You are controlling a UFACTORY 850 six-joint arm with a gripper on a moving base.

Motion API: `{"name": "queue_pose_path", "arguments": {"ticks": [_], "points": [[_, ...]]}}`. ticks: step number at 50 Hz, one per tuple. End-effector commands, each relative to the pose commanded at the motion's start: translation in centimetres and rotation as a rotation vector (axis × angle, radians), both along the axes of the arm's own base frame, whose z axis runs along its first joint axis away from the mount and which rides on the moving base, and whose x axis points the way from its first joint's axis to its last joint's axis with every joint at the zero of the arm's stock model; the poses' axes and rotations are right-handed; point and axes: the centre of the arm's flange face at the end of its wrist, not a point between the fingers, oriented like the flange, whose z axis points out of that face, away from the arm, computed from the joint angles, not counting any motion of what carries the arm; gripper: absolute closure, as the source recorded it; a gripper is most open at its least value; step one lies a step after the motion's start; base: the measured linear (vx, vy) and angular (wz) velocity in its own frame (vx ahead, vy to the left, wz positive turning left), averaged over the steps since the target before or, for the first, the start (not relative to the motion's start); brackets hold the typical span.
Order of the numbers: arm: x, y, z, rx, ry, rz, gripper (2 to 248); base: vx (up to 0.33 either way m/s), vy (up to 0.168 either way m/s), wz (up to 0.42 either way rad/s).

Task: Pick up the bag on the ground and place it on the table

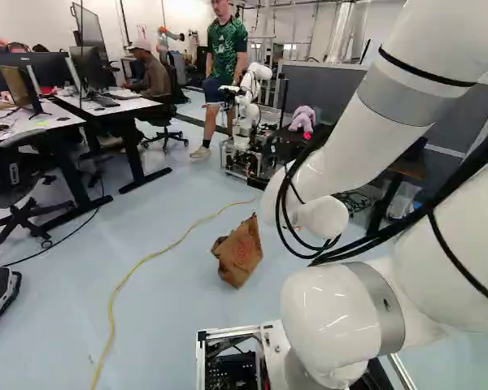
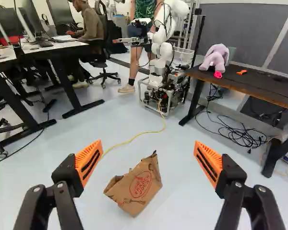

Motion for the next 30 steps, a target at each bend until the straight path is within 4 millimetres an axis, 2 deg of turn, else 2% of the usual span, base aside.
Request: {"name": "queue_pose_path", "arguments": {"ticks": [17, 18, 30], "points": [[0.0, 0.0, 0.0, 0.0, 0.0, 0.0, 3, 0.21, 0.006, 0.004], [0.6, 0.1, 0.1, 0.0, 0.003, 0.002, 3, 0.152, -0.004, -0.001], [2.1, 0.2, 0.2, 0.0, 0.014, 0.008, 3, 0.051, 0.005, 0.007]]}}
